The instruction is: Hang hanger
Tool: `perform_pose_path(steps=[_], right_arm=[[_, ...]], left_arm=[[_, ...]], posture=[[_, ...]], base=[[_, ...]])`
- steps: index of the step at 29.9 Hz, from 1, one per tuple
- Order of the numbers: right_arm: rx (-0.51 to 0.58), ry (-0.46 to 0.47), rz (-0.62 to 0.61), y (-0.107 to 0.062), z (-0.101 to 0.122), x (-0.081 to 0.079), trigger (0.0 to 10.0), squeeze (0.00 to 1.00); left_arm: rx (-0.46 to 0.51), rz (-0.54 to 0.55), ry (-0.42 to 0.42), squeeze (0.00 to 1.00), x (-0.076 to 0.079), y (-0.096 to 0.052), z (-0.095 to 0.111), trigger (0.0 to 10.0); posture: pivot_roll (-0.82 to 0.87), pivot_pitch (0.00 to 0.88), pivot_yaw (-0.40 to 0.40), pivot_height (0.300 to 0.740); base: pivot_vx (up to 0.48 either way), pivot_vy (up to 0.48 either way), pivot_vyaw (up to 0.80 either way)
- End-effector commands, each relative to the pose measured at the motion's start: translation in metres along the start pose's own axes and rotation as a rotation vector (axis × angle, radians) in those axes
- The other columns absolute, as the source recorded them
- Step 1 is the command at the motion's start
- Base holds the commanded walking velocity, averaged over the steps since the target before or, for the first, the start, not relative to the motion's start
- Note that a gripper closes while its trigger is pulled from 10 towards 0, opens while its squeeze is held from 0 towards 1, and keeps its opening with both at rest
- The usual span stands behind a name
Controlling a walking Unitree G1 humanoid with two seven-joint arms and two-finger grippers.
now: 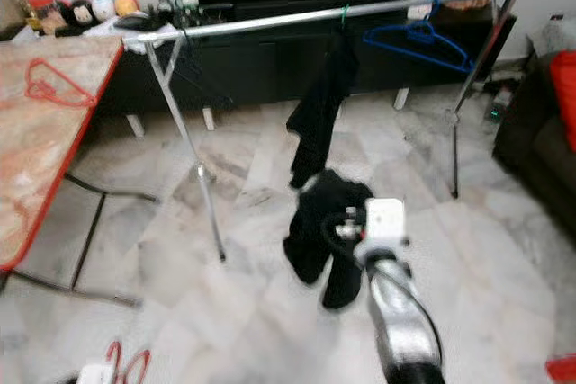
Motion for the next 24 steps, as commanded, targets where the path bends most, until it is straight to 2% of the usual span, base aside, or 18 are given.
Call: perform_pose_path(steps=[1,6,19,24], right_arm=[[0.059,-0.012,0.024,0.006,0.017,-0.007,10.0,0.00],[0.068,-0.015,0.061,0.008,0.020,-0.013,10.0,0.00],[0.107,-0.029,0.070,0.010,0.029,-0.015,10.0,0.00],[0.159,-0.025,0.052,0.014,0.045,-0.013,10.0,0.00]], left_arm=[[-0.012,0.016,-0.001,0.00,-0.007,-0.001,-0.002,10.0],[-0.019,0.018,-0.009,0.00,-0.007,-0.001,-0.005,10.0],[-0.024,0.018,-0.023,0.00,-0.006,-0.001,-0.007,10.0],[-0.024,0.014,-0.019,0.00,-0.005,-0.001,-0.007,10.0]], posture=[[0.00,0.000,-0.009,0.740],[0.00,0.000,-0.014,0.740],[0.00,0.000,-0.021,0.740],[0.00,0.000,-0.020,0.740]], base=[[0.000,0.480,0.80],[0.000,0.480,0.64],[0.000,0.480,0.71],[0.000,0.480,0.08]])
Point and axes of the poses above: a point about 5 cm out from each wrist's last joint towards the gripper, its own y axis pointing out of the wrist towards the gripper, its own z axis along the axis of the wrist's last joint, x = y × z, the point moved 3 cm from there along y, pointing out of the wrist towards the gripper, and after that the axes turned 2 degrees about -y, right-handed, at the moved point
